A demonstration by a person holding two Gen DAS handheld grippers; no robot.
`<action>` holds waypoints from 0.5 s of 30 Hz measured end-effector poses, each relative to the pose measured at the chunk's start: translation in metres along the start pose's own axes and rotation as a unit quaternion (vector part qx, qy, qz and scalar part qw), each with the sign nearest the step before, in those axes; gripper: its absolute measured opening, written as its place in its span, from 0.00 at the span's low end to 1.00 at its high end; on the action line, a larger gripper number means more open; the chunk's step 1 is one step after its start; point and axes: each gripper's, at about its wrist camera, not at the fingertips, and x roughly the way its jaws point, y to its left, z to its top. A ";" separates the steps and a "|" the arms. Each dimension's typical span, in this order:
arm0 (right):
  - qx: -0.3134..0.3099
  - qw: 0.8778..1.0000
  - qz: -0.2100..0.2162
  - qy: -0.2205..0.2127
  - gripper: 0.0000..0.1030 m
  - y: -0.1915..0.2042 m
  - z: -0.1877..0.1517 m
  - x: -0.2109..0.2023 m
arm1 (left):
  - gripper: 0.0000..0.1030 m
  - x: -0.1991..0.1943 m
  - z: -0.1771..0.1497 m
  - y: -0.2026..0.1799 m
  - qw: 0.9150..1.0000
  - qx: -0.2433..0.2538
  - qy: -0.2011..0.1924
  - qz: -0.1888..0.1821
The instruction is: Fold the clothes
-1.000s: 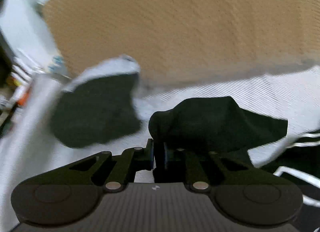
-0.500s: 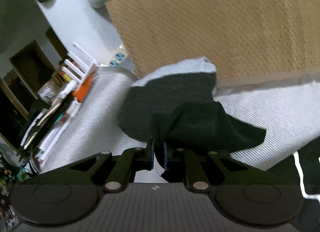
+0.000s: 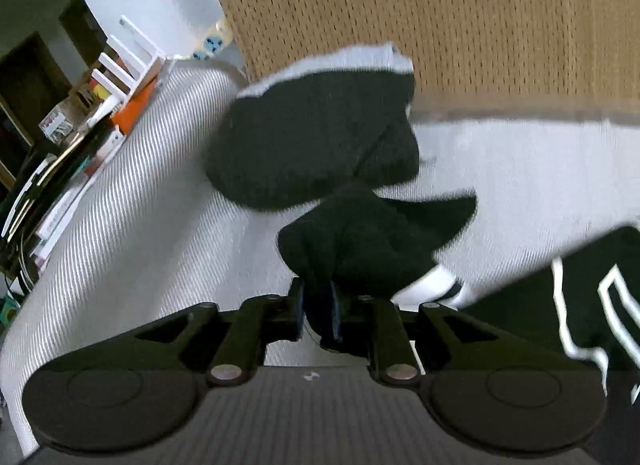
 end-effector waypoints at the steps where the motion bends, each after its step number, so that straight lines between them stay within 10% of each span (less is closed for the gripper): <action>1: 0.001 1.000 0.000 0.000 0.68 0.000 0.001 0.001 | 0.21 0.000 -0.004 0.000 1.000 0.000 0.003 -0.002; 15: 0.010 1.000 0.004 -0.009 0.68 -0.001 -0.005 -0.005 | 0.56 -0.055 -0.071 -0.056 0.988 0.108 -0.066 -0.093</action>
